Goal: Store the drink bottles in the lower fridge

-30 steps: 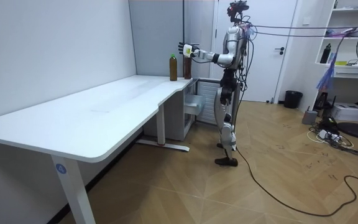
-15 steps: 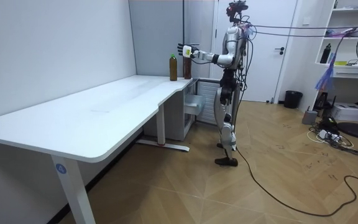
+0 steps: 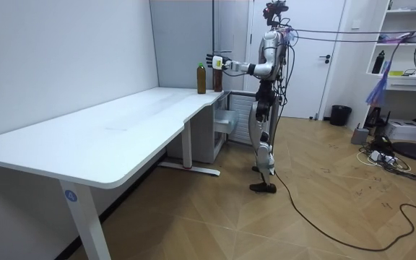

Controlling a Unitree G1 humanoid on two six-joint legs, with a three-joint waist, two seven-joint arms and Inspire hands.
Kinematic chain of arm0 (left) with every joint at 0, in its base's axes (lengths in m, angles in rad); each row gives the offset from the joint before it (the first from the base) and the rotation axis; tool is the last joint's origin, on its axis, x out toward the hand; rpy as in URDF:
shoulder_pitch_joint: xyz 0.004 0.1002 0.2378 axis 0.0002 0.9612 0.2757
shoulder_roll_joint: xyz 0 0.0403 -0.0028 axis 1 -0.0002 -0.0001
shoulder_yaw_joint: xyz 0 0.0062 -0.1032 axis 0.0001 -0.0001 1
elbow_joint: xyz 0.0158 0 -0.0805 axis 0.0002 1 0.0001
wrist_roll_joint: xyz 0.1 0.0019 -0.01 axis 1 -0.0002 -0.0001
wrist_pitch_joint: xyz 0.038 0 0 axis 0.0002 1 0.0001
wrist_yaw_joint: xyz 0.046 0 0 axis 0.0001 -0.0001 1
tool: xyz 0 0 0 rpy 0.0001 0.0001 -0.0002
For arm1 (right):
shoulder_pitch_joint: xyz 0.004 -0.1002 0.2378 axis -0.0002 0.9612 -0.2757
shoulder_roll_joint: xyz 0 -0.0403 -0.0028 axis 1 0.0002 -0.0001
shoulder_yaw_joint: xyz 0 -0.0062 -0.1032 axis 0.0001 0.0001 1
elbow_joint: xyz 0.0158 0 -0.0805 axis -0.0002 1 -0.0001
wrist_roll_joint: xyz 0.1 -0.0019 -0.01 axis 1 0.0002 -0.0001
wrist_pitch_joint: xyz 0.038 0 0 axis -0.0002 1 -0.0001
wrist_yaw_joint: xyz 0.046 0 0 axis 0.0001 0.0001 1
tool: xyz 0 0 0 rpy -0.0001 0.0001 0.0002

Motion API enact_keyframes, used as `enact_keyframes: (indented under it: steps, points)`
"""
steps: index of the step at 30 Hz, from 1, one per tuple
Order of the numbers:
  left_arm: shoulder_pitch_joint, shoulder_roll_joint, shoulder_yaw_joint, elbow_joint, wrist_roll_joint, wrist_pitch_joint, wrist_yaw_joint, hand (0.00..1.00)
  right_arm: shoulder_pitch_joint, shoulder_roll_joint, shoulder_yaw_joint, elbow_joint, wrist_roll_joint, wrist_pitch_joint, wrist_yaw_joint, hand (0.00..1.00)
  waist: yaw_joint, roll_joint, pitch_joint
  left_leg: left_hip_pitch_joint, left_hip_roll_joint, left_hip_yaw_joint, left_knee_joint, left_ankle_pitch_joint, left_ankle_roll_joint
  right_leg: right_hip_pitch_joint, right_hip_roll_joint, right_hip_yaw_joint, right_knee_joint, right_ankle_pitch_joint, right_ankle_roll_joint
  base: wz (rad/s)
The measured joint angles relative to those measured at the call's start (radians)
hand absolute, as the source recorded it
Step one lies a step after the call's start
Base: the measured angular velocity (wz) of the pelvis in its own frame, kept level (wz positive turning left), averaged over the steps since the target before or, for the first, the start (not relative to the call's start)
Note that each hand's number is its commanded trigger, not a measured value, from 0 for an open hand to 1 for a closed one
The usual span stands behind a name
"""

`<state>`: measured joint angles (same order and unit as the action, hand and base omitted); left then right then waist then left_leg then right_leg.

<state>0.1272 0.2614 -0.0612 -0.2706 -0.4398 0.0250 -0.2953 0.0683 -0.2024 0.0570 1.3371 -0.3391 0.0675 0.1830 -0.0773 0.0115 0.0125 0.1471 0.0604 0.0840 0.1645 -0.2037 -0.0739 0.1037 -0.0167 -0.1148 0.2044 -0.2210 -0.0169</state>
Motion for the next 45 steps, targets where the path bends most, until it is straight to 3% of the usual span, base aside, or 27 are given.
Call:
enact_keyframes:
  steps: [17, 40, 41, 43, 45]
  points:
    - [0.0, 0.0, -0.004, 0.048, 0.0, -0.001, 0.009, 0.0, -0.001, 0.0, 0.002, -0.006, -0.001, -0.002, -0.009, 0.0, 0.0, 0.006, -0.0054, 0.002, 0.0, 0.0, 0.0, 0.0, 0.0, 0.001, 0.0, 0.001, 0.0, 0.0, 0.0, 0.0]
    - [-0.001, 0.0, -0.04, 0.096, 0.001, -0.001, 0.008, 0.0, -0.002, 0.001, 0.0, -0.012, -0.002, -0.004, -0.027, 0.0, -0.006, 0.016, -0.0002, 0.002, 0.0, -0.002, 0.0, 0.0, 0.0, 0.001, 0.0, -0.001, -0.002, 0.0, 0.0, 0.0]
    - [-0.001, 0.0, -0.04, 0.096, 0.001, -0.001, 0.008, 0.4, -0.003, 0.001, 0.0, -0.013, -0.002, -0.004, -0.027, 0.0, -0.006, 0.016, -0.0002, 0.001, 0.0, -0.002, 0.0, 0.0, 0.0, 0.001, 0.0, -0.001, -0.002, 0.0, 0.0, 0.0]
    - [-0.001, 0.0, -0.04, 0.096, 0.001, -0.001, 0.008, 1.0, -0.003, 0.001, 0.0, -0.013, -0.002, -0.004, -0.027, 0.0, -0.006, 0.016, 0.0002, 0.001, 0.0, -0.002, 0.0, 0.0, 0.0, 0.001, 0.0, -0.001, -0.002, 0.0, 0.0, 0.0]
    - [-0.001, 0.0, -0.04, 0.096, 0.001, -0.001, 0.008, 1.0, -0.004, 0.001, 0.0, -0.013, -0.001, -0.004, -0.027, 0.0, -0.007, 0.015, 0.0004, 0.001, 0.0, -0.003, 0.0, 0.0, 0.0, 0.001, 0.0, 0.0, -0.002, 0.0, 0.0, 0.0]
